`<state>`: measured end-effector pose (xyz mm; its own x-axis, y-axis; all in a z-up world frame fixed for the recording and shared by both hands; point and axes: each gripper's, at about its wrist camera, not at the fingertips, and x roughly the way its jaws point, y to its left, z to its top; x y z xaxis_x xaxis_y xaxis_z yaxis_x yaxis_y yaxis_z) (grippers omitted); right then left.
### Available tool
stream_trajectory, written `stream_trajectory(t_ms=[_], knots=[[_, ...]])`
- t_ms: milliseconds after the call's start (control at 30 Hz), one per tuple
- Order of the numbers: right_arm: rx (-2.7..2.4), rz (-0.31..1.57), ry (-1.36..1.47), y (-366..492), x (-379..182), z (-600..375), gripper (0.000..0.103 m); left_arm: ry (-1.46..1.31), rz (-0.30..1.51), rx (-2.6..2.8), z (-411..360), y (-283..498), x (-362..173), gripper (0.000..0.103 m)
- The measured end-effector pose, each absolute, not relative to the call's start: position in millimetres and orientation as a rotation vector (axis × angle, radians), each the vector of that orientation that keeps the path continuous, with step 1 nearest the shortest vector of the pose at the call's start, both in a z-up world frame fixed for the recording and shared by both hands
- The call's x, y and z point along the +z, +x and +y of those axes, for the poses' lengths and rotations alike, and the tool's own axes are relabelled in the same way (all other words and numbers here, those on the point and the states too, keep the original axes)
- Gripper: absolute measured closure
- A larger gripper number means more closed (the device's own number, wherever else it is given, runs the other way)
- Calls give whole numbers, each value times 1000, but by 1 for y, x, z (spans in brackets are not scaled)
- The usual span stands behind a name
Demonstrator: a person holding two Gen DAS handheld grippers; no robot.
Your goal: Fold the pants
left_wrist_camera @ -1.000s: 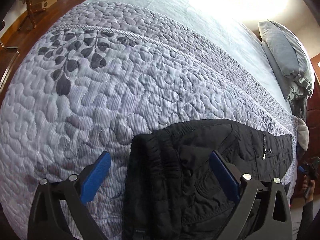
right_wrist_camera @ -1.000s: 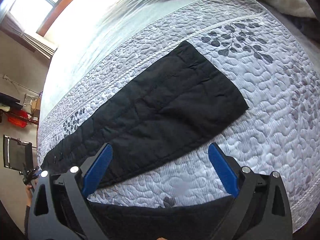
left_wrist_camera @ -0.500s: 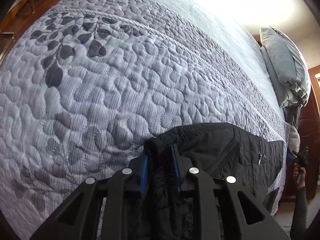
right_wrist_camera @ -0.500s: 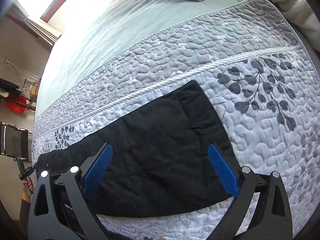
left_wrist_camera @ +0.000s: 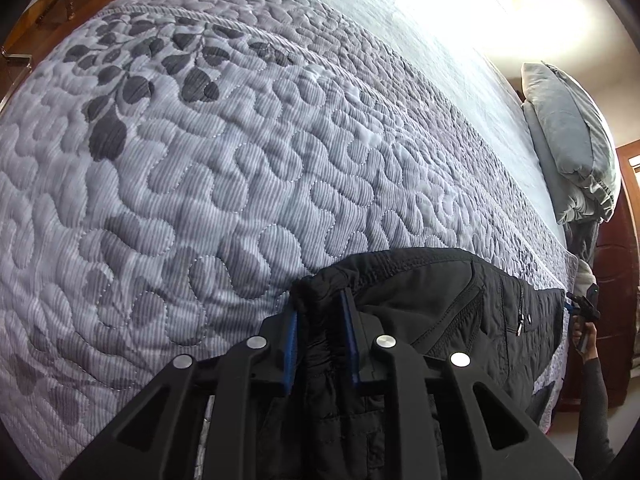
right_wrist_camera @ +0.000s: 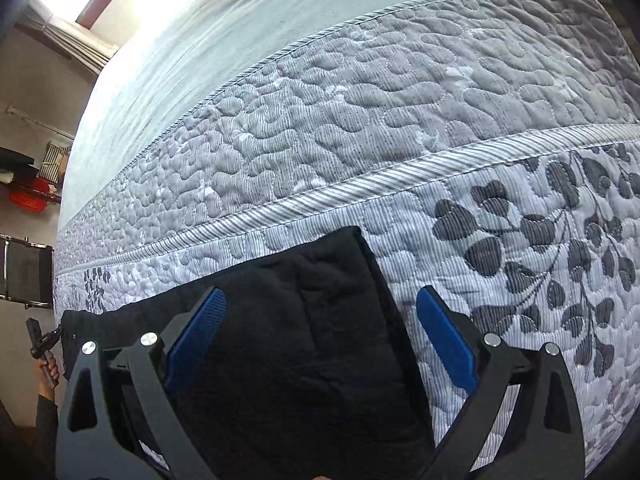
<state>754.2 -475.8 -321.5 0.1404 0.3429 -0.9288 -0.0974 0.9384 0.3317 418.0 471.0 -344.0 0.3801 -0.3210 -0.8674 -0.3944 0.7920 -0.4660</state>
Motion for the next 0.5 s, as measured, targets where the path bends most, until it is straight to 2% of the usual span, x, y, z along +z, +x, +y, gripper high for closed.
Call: stream_trajectory(t_ms=[167, 267, 300, 367, 433, 500], knots=[[340, 1431, 176, 765, -335, -466, 6, -746, 1230, 37, 473, 426, -352, 70], [350, 1431, 202, 767, -334, -468, 8, -705, 1235, 48, 466, 430, -350, 70], [354, 1423, 208, 767, -332, -470, 14, -693, 1237, 55, 465, 430, -349, 76], [362, 1424, 203, 765, -327, -471, 64, -689, 1233, 59, 463, 430, -346, 81], [361, 1400, 189, 762, -318, -473, 83, -675, 1224, 71, 460, 429, -343, 84], [362, 1374, 188, 758, -308, -476, 90, -656, 1209, 91, 457, 428, -339, 86]])
